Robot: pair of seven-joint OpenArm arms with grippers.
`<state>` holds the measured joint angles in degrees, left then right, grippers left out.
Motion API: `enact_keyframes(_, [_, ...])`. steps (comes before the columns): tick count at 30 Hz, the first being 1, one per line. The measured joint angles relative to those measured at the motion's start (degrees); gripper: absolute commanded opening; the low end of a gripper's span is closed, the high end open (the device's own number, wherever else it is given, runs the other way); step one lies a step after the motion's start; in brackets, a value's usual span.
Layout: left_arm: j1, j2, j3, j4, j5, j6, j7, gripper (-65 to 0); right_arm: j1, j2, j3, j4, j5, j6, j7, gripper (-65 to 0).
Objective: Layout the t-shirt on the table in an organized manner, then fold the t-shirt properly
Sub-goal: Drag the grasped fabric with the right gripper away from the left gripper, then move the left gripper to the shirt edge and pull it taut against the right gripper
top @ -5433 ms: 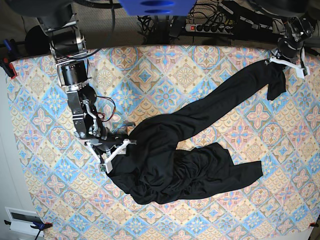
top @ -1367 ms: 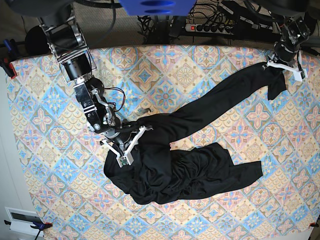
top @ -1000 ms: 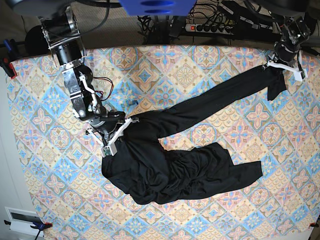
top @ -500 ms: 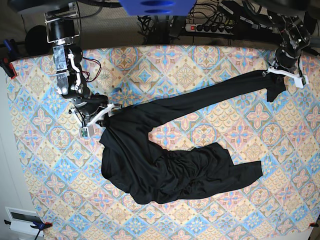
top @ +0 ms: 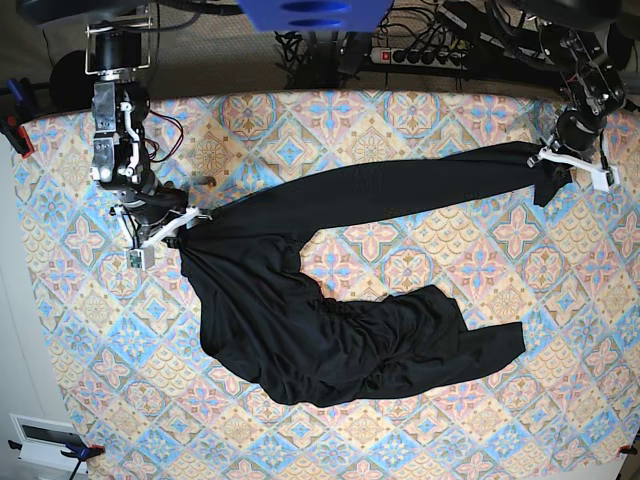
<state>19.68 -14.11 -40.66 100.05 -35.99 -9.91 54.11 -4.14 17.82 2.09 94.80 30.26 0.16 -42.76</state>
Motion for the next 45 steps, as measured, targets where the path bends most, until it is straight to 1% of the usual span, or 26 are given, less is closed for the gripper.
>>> enact_keyframes(11, [-5.31,0.11,-0.04,0.00,0.00,0.02,0.61,-64.9,0.04,-0.04,0.46,0.76,0.00,0.02,-0.17,-65.0])
enact_keyframes(14, [-6.64,0.00,-0.02,0.00,-0.57,-0.35,0.59,-64.9,-1.14,-0.39,3.23,0.81,0.55,0.44,-0.04,-65.0])
enact_keyframes(15, [-6.69,0.00,0.02,0.00,-0.68,-0.35,1.01,-64.9,-1.75,-0.37,4.48,0.76,0.13,0.02,-0.24,-65.0])
enact_keyframes(17, [-6.56,0.00,0.02,0.02,-0.68,-0.42,3.21,-64.8,-2.25,-0.26,6.08,0.63,-0.07,-0.22,-0.44,-65.0])
enact_keyframes(19, [-5.51,0.17,0.02,0.00,-0.70,-0.46,5.42,-62.1,-2.10,0.00,6.47,0.39,-0.02,-0.22,-0.39,-65.0])
enact_keyframes(20, [-5.05,0.26,0.35,0.00,-0.61,-0.37,6.62,-59.1,-1.81,-0.09,6.45,0.39,0.00,-0.22,-0.35,-65.0])
enact_keyframes(23, [-4.98,0.15,2.03,-0.02,-0.37,-0.44,8.70,-46.6,-1.79,-0.26,6.43,0.39,0.04,0.15,-0.20,-65.0])
enact_keyframes(25, [-5.29,0.11,2.01,0.00,-0.37,-0.39,8.48,-38.3,-1.77,-0.35,6.43,0.39,0.00,-0.13,-0.37,-65.0])
enact_keyframes(27, [-5.40,-0.02,2.01,0.00,-0.72,-0.39,8.33,-31.8,-1.68,-0.20,6.43,0.35,-0.02,-0.17,-0.28,-65.0])
enact_keyframes(29, [-5.62,0.09,2.05,0.00,-0.31,-0.33,8.83,-27.3,-1.73,-0.17,6.45,0.35,0.00,-0.17,-0.28,-65.0])
enact_keyframes(32, [-9.92,0.74,2.16,-0.68,0.04,-0.24,8.76,-26.2,-1.90,-0.52,8.63,0.35,0.44,0.63,-0.39,-65.0])
enact_keyframes(34, [-13.46,1.60,2.34,-1.46,-0.94,-0.44,8.00,-26.2,-1.99,-0.46,10.73,0.33,-0.04,-0.04,-0.35,-65.0])
enact_keyframes(37, [-18.38,3.02,2.56,-4.55,-0.11,-0.42,8.31,-26.2,-1.88,-0.04,11.98,0.28,-0.22,-0.28,-0.15,-65.0])
enact_keyframes(40, [-22.95,3.54,6.95,-10.95,0.66,-0.20,8.26,-26.2,-2.47,-0.17,11.80,0.22,-0.13,-0.17,-0.11,-65.0])
enact_keyframes(43, [-28.76,4.22,11.58,-18.99,-0.09,-0.37,8.33,-26.2,-3.34,-0.42,11.78,0.17,-0.04,-0.24,-0.50,-65.0])
enact_keyframes(45, [-31.41,4.28,13.75,-23.10,-0.07,-0.42,6.91,-26.2,-3.19,-0.24,11.80,0.13,0.00,-0.17,-1.09,-65.0])
